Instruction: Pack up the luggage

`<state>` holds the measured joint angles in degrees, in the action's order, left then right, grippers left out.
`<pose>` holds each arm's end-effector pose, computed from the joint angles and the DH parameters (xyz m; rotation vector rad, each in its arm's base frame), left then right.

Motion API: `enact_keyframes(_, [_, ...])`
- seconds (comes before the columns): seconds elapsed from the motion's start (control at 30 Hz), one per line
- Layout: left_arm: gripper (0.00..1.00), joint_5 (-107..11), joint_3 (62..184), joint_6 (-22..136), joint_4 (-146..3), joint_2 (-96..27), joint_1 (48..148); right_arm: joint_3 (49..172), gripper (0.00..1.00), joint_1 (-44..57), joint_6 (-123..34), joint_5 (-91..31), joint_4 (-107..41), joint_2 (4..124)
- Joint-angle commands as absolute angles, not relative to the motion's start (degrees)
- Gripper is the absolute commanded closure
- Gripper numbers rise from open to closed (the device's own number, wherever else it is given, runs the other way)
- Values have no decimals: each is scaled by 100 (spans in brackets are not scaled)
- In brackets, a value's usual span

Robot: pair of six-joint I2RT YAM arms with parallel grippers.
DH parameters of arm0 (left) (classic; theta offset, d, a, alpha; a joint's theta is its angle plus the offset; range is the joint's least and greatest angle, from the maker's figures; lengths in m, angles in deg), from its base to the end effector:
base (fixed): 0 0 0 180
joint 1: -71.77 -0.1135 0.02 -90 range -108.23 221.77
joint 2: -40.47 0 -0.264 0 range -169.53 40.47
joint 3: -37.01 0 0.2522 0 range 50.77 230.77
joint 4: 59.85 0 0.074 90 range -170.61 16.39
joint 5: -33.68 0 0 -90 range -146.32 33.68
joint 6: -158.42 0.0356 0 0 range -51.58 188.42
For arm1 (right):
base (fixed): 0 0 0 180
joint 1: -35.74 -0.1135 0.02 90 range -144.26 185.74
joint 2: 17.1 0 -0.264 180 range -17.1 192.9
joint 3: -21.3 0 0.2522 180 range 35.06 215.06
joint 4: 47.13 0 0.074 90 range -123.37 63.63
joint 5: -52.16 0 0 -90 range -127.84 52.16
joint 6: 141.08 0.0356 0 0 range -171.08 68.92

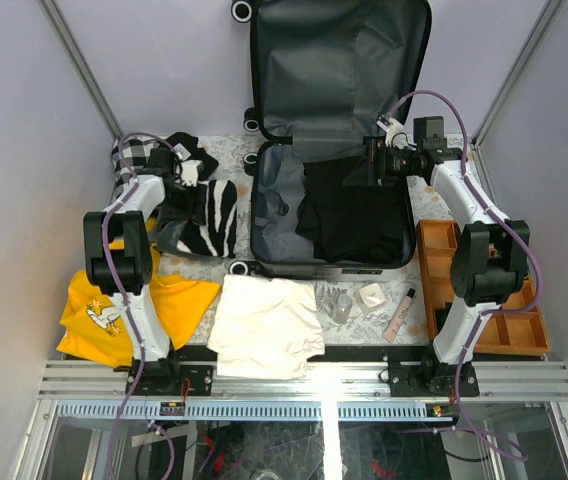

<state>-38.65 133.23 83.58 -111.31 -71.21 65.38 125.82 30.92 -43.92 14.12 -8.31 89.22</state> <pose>0.4016 0.0341 0.1923 0.2891 2.6601 -0.3063 0.4152 0.0632 0.2965 -0.4345 2.1436 1.1367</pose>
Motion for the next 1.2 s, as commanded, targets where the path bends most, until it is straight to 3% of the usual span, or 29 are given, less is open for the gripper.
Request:
enact_keyframes(0.0, [41, -3737, 13235, 7870, -10742, -6913, 6685, 12608, 16, 3107, -4232, 1669, -1086, 8788])
enact_keyframes(0.13, [38, -3976, 13136, 7907, -10676, -6965, 6562, 12589, 16, 3109, -4222, 1680, -1088, 8787])
enact_keyframes(0.43, [1, -3529, 13206, 8069, -10811, -7177, 5571, 12581, 16, 3105, -4276, 1752, -988, 8775])
enact_keyframes(0.47, [0, -3535, 13174, 8114, -10796, -7170, 5571, 12576, 16, 3103, -4286, 1760, -981, 8775])
enact_keyframes(0.77, [0, -2695, 13307, 8170, -10832, -7563, 5659, 12554, 16, 3103, -4291, 1740, -956, 8771])
enact_keyframes(1.03, [1, -3216, 13373, 7896, -10571, -7993, 5842, 12576, 17, 3105, -4285, 1732, -934, 8802])
enact_keyframes(1.07, [6, -3191, 13355, 7909, -10597, -8006, 5859, 12589, 17, 3101, -4285, 1727, -923, 8793])
enact_keyframes(1.17, [36, -3079, 13215, 7961, -10594, -7813, 5910, 12636, 17, 3107, -4308, 1710, -863, 8793])
